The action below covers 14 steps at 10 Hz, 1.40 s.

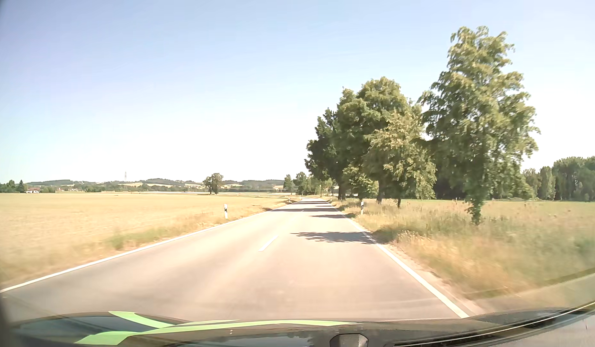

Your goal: Follow the waypoints while adhering to traffic rules and regulations

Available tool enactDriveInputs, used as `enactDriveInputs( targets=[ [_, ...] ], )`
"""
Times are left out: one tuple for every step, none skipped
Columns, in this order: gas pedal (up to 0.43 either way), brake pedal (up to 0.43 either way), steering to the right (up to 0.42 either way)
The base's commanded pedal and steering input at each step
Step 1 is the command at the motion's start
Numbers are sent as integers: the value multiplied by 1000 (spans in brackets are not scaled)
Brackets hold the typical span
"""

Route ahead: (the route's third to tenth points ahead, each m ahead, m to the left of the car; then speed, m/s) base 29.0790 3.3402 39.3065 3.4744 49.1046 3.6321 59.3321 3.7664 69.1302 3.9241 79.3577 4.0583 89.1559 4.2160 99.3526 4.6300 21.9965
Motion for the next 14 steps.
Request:
enactDriveInputs(
  targets=[
    [197, 0, 2],
    [197, 0, 1],
    [197, 0, 0],
    [209, 0, 0],
    [240, 0, 0],
    [260, 0, 0],
    [268, 0, 0],
    [268, 0, 0],
    [268, 0, -1],
    [268, 0, -2],
    [268, 0, -2],
    [268, 0, -2],
    [268, 0, -2],
    [268, 0, -2]
  ],
)
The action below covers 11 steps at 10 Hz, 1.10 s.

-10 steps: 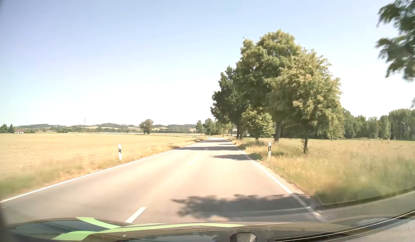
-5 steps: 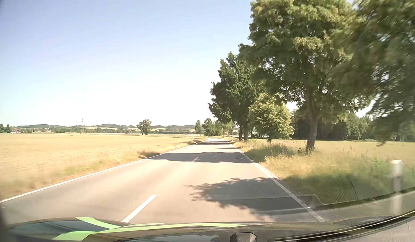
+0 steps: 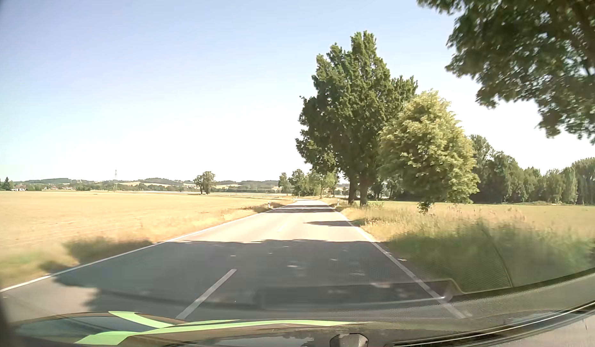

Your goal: Follow the waypoints while adhering to traffic rules and regulations

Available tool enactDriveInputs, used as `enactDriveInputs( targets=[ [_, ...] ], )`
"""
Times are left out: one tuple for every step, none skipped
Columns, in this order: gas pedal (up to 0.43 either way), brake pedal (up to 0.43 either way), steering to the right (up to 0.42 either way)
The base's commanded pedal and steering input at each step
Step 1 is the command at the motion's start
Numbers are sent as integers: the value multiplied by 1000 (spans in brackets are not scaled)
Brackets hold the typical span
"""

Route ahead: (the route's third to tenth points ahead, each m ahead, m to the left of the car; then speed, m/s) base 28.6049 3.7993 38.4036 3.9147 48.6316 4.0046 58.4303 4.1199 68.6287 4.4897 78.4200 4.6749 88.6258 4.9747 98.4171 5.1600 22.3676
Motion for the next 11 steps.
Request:
enactDriveInputs(
  targets=[
    [268, 0, -2],
    [268, 0, -1],
    [268, 0, -2],
    [268, 0, -2],
    [268, 0, -1],
    [260, 0, -2],
    [220, 0, -2],
    [209, 0, -1],
    [209, 0, -2],
    [209, 0, -2],
    [220, 0, -2]
  ],
)
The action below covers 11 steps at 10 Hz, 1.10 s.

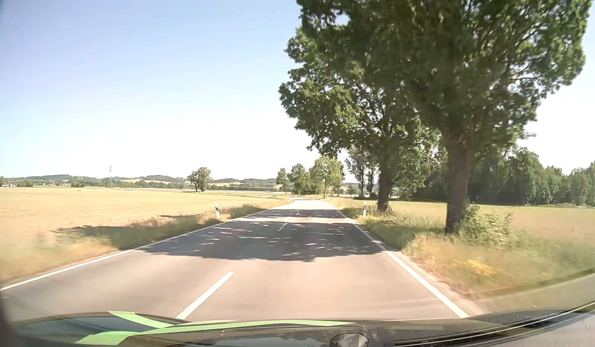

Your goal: Follow the waypoints while adhering to traffic rules and regulations

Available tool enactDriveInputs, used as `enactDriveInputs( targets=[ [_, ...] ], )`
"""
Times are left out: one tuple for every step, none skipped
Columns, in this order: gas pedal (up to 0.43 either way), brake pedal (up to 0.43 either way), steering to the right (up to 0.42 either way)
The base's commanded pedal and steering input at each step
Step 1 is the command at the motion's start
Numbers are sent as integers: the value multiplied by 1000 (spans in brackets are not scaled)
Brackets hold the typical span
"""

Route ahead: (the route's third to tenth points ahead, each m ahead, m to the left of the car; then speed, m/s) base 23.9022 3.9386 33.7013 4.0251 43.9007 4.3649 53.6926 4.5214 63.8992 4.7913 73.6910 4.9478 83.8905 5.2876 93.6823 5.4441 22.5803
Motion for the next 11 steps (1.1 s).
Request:
enactDriveInputs(
  targets=[
    [228, 0, -2],
    [240, 0, -2],
    [248, 0, -1],
    [260, 0, -1],
    [260, 0, -1],
    [260, 0, -1],
    [248, 0, -1],
    [220, 0, -1],
    [189, 0, -1],
    [177, 0, -1],
    [169, 0, -1]
  ],
)
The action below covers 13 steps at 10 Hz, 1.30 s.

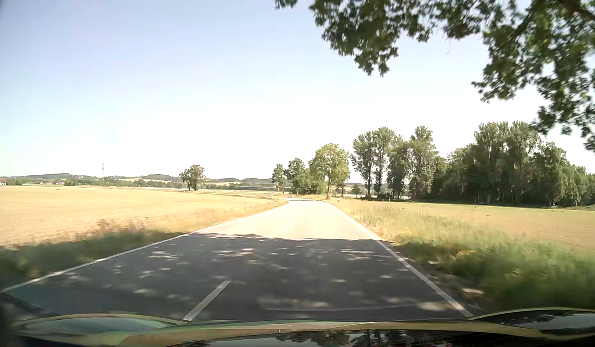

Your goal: Follow the waypoints while adhering to traffic rules and regulations

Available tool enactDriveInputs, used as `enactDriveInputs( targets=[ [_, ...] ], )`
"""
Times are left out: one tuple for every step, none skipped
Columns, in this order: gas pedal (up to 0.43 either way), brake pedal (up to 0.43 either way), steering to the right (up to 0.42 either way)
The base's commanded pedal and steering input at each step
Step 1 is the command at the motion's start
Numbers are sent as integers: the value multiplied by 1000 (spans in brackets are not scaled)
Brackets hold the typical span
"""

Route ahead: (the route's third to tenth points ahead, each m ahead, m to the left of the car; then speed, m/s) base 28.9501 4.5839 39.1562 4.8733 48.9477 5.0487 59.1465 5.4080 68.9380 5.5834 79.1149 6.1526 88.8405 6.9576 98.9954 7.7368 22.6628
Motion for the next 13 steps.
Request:
enactDriveInputs(
  targets=[
    [157, 0, -1],
    [157, 0, -1],
    [157, 0, -1],
    [157, 0, 0],
    [157, 0, -1],
    [157, 0, 0],
    [157, 0, 0],
    [157, 0, 0],
    [130, 0, 0],
    [79, 0, 0],
    [79, 0, 0],
    [79, 0, 0],
    [87, 0, 0]
  ],
)
